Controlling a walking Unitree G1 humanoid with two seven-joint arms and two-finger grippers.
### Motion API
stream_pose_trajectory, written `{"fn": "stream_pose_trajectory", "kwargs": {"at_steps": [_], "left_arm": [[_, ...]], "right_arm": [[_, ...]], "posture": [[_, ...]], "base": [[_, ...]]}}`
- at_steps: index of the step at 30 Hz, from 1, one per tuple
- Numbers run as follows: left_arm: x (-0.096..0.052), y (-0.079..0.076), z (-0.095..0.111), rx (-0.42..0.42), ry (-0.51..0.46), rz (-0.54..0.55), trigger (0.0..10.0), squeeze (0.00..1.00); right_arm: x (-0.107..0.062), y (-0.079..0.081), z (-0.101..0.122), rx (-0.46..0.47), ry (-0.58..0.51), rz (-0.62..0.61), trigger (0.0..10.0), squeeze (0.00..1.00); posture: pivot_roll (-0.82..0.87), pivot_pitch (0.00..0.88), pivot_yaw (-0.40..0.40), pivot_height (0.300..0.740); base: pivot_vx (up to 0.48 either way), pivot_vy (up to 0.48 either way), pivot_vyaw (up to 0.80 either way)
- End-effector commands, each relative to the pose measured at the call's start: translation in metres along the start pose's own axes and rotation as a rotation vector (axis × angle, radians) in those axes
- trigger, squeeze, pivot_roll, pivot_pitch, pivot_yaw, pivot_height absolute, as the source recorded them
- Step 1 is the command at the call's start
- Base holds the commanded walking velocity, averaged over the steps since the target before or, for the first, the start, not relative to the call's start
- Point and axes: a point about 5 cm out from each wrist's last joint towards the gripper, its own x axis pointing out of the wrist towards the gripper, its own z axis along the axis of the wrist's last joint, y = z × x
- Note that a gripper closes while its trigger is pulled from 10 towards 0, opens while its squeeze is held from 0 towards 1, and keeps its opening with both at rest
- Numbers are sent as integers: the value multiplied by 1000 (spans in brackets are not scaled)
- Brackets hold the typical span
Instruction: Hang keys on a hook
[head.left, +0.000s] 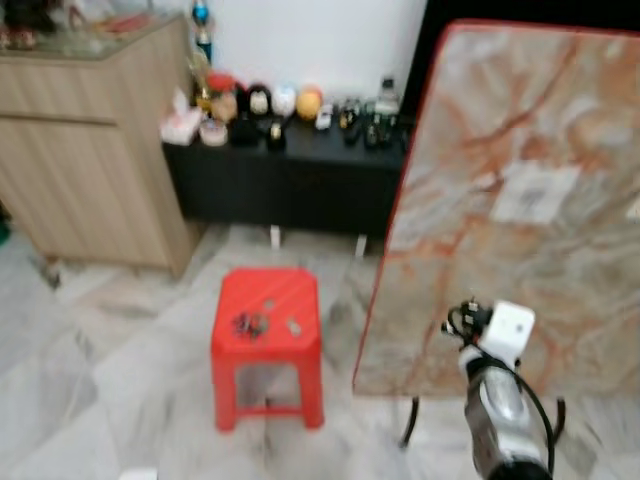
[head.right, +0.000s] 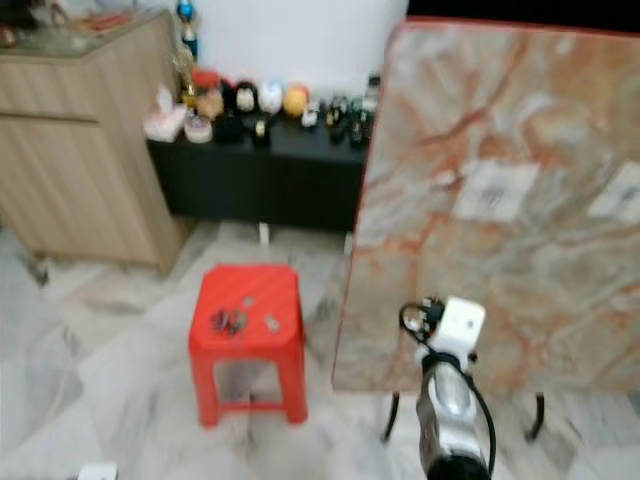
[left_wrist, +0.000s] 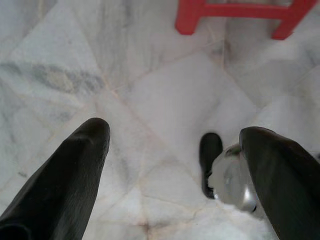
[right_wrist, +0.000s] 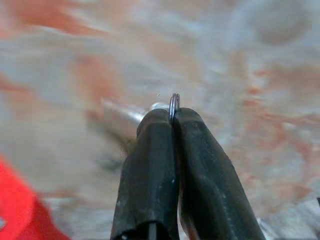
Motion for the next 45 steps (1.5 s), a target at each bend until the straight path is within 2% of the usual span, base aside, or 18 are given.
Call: {"fn": "stream_pose_trajectory", "kwargs": {"at_steps": [1,7,10,14,21,27,38,45], "left_arm": [[0,-5,-4,-3,21,-10,10000,0],[0,-7,-3,-3,21,-11,10000,0],[1,-8,-2,-3,19,-11,10000,0],[1,-7,0,-4,14,-10,10000,0],[1,-6,2,-8,5,-5,10000,0],[2,-9,3,-11,3,-8,10000,0],[3,-10,6,-16,-4,-9,10000,0],[3,-9,8,-20,-6,-7,10000,0]], "right_arm": [[0,-7,4,0,-19,-28,10000,0],[4,-5,11,-8,-47,-43,10000,0],[7,-7,21,-89,-110,-98,10000,0],[11,-3,31,-135,-160,-105,10000,0],[16,7,55,-293,-292,-140,10000,0],[22,14,63,-359,-323,-129,10000,0],[40,35,85,-432,-354,-126,10000,0],[50,41,101,-417,-365,-155,10000,0]], "posture": [[14,0,-34,740],[17,0,-32,740],[18,0,-29,740],[18,0,-29,740],[19,0,-29,740],[16,0,-23,740],[20,0,-18,740],[26,0,-21,740]], "base": [[0,0,0],[0,0,0],[0,0,0],[0,0,0],[0,0,0],[0,0,0],[0,0,0],[0,0,0]]}}
